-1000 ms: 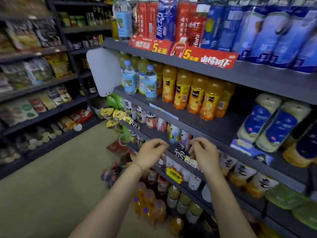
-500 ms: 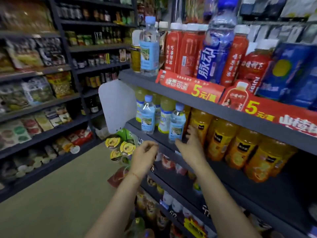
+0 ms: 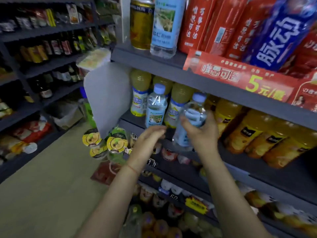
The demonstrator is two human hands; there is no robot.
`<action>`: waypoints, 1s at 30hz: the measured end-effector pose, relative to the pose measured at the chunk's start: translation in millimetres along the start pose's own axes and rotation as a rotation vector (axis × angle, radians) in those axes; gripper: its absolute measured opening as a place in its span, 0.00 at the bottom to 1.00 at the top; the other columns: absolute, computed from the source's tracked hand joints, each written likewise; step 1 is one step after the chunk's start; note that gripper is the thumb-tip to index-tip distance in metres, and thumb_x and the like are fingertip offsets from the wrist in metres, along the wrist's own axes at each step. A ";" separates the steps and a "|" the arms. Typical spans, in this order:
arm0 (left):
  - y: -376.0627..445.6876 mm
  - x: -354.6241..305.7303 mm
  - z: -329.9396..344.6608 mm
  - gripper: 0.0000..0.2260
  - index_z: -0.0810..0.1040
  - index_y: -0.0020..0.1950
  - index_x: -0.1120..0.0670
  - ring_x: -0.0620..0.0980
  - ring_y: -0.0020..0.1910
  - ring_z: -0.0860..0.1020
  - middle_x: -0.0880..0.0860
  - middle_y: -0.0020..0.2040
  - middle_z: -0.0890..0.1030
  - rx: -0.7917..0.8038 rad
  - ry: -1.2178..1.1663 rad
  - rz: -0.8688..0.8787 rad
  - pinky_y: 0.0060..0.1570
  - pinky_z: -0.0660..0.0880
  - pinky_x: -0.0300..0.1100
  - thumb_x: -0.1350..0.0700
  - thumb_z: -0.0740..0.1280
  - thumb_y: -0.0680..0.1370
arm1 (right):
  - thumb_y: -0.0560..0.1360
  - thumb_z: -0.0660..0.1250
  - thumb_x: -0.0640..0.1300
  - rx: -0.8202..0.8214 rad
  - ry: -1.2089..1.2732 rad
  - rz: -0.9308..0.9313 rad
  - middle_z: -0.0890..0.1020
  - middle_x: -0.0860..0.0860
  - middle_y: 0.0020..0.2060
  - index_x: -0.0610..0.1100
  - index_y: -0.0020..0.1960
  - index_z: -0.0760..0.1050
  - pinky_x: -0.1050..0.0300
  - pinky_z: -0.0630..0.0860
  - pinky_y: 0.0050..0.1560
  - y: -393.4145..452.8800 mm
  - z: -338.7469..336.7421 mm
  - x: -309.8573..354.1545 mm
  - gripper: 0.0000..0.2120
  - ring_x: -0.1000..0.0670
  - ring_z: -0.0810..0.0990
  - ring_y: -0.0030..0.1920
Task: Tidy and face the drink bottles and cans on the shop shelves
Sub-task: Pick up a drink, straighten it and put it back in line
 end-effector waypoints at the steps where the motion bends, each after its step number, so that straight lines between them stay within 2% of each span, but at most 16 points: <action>1: 0.2 3.4 7.9 0.19 0.81 0.59 0.48 0.48 0.59 0.81 0.49 0.58 0.83 0.060 -0.036 0.002 0.58 0.77 0.48 0.42 0.68 0.71 | 0.73 0.75 0.50 0.045 0.022 0.045 0.83 0.56 0.44 0.47 0.54 0.77 0.63 0.77 0.42 -8.0 4.7 3.0 0.14 0.59 0.82 0.44; 3: -4.1 11.1 27.0 0.24 0.78 0.63 0.48 0.49 0.60 0.80 0.49 0.60 0.82 0.174 -0.167 -0.035 0.60 0.77 0.49 0.40 0.69 0.70 | 0.73 0.71 0.60 0.153 0.014 0.082 0.84 0.55 0.41 0.47 0.52 0.79 0.62 0.77 0.41 -22.6 17.4 9.0 0.17 0.59 0.83 0.42; 5: -13.7 16.3 41.7 0.18 0.79 0.61 0.50 0.52 0.54 0.82 0.52 0.54 0.84 0.226 -0.254 -0.066 0.54 0.79 0.50 0.44 0.70 0.73 | 0.75 0.61 0.67 0.210 -0.083 0.069 0.81 0.54 0.38 0.47 0.47 0.77 0.56 0.74 0.41 -36.7 21.4 10.3 0.23 0.56 0.80 0.40; 7: -28.3 27.5 52.9 0.20 0.79 0.58 0.54 0.56 0.45 0.83 0.55 0.48 0.84 0.211 -0.288 -0.132 0.47 0.80 0.50 0.44 0.73 0.71 | 0.80 0.54 0.65 0.148 -0.124 0.073 0.79 0.49 0.37 0.45 0.43 0.76 0.50 0.74 0.43 -49.4 1.3 4.6 0.25 0.50 0.79 0.41; 9: -51.6 47.3 68.5 0.24 0.79 0.55 0.58 0.57 0.36 0.81 0.58 0.42 0.82 0.222 -0.366 -0.270 0.38 0.80 0.48 0.42 0.72 0.69 | 0.83 0.53 0.59 0.049 -0.114 0.112 0.80 0.42 0.41 0.40 0.47 0.77 0.44 0.76 0.47 -63.4 -37.6 -3.2 0.25 0.45 0.79 0.44; 11: -77.8 63.1 91.5 0.24 0.78 0.55 0.60 0.57 0.32 0.79 0.59 0.40 0.80 0.261 -0.453 -0.326 0.33 0.79 0.46 0.41 0.69 0.71 | 0.84 0.54 0.54 0.008 -0.095 0.166 0.80 0.40 0.42 0.39 0.48 0.78 0.41 0.76 0.47 -83.4 -78.6 -16.6 0.22 0.45 0.79 0.43; 13: -99.1 77.5 120.7 0.27 0.77 0.59 0.60 0.58 0.33 0.78 0.61 0.41 0.80 0.294 -0.437 -0.309 0.34 0.78 0.47 0.40 0.70 0.72 | 0.84 0.55 0.53 0.012 -0.058 0.227 0.80 0.41 0.40 0.42 0.46 0.79 0.44 0.76 0.44 -111.4 -117.8 -33.5 0.20 0.47 0.79 0.40; 16: -145.0 95.6 182.6 0.35 0.77 0.62 0.60 0.58 0.37 0.79 0.62 0.45 0.79 0.334 -0.339 -0.315 0.37 0.78 0.48 0.37 0.76 0.66 | 0.83 0.57 0.51 -0.043 0.035 0.299 0.82 0.44 0.37 0.47 0.42 0.80 0.53 0.75 0.38 -159.7 -193.7 -64.9 0.18 0.51 0.79 0.34; 20: -234.7 122.3 273.7 0.25 0.81 0.54 0.58 0.55 0.35 0.80 0.58 0.40 0.81 0.369 -0.222 -0.372 0.36 0.78 0.46 0.39 0.72 0.70 | 0.84 0.58 0.45 -0.089 0.114 0.360 0.79 0.41 0.33 0.43 0.40 0.79 0.55 0.73 0.32 -233.1 -316.1 -104.6 0.17 0.49 0.77 0.30; 22: -279.7 142.2 327.5 0.23 0.82 0.53 0.57 0.56 0.34 0.80 0.59 0.39 0.81 0.411 -0.187 -0.402 0.35 0.79 0.46 0.39 0.70 0.71 | 0.83 0.58 0.45 -0.103 0.119 0.387 0.79 0.41 0.32 0.41 0.41 0.79 0.55 0.72 0.31 -268.4 -382.0 -122.3 0.17 0.49 0.77 0.29; 26: -355.5 173.9 441.8 0.20 0.85 0.44 0.54 0.54 0.33 0.81 0.57 0.38 0.82 0.481 -0.043 -0.423 0.35 0.79 0.44 0.38 0.68 0.72 | 0.83 0.59 0.42 -0.140 0.133 0.458 0.80 0.44 0.32 0.43 0.42 0.78 0.58 0.72 0.31 -323.4 -502.2 -144.3 0.14 0.51 0.77 0.30; 28: -382.9 184.4 499.7 0.24 0.83 0.50 0.56 0.52 0.35 0.81 0.56 0.41 0.83 0.532 0.029 -0.425 0.36 0.78 0.43 0.36 0.69 0.70 | 0.82 0.60 0.43 -0.186 0.124 0.456 0.80 0.47 0.35 0.43 0.44 0.79 0.59 0.73 0.36 -340.5 -556.9 -151.1 0.12 0.56 0.77 0.33; 30: -401.8 195.1 555.7 0.29 0.80 0.59 0.58 0.53 0.39 0.81 0.57 0.45 0.83 0.573 0.072 -0.408 0.39 0.78 0.43 0.36 0.71 0.69 | 0.82 0.61 0.46 -0.222 0.094 0.438 0.81 0.52 0.40 0.47 0.45 0.78 0.64 0.72 0.42 -351.5 -609.1 -161.4 0.10 0.62 0.76 0.38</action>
Point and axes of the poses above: each hand's wrist, its own y-axis towards the middle knuckle, its own z-axis out of the palm, x = y × z, the point moved 8 cm from there along y, towards the middle knuckle
